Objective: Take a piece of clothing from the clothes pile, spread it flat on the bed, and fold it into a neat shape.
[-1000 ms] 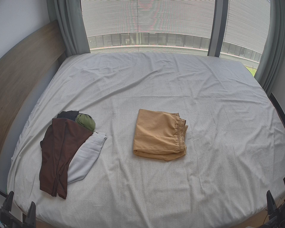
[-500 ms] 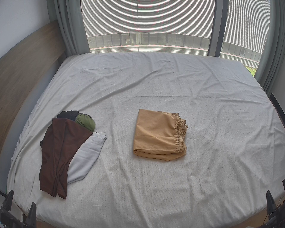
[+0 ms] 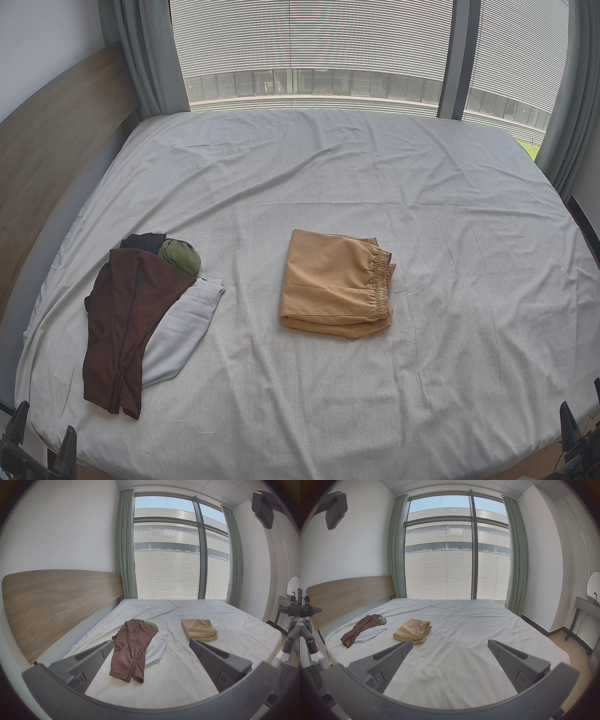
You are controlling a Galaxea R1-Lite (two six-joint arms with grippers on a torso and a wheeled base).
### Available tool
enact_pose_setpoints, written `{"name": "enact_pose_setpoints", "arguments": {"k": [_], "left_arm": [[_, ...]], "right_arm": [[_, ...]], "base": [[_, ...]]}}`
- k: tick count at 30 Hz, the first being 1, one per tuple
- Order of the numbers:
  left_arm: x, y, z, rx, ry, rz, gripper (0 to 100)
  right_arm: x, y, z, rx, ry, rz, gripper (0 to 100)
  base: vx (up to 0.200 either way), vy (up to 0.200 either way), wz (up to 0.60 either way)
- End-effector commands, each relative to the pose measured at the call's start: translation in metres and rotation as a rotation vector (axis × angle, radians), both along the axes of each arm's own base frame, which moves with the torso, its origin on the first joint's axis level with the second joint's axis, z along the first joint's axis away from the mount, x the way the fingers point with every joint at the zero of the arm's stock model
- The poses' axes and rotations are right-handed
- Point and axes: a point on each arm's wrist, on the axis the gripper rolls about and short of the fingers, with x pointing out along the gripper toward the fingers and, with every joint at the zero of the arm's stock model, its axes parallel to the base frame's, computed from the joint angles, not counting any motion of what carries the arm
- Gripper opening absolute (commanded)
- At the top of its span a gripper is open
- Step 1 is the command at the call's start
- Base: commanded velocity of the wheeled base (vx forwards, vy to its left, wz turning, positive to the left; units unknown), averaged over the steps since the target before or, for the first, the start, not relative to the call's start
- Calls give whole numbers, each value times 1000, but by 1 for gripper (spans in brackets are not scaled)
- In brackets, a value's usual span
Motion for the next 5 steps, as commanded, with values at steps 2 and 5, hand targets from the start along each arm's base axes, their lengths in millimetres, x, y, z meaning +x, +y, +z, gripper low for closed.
{"name": "enact_pose_setpoints", "arguments": {"k": [2,5], "left_arm": [[0,0,-5,0,4,0,100],[0,0,-5,0,4,0,100]], "right_arm": [[1,0,-5,0,7,0,100],[1,0,-5,0,7,0,100]], "base": [[0,0,0],[0,0,0]]}}
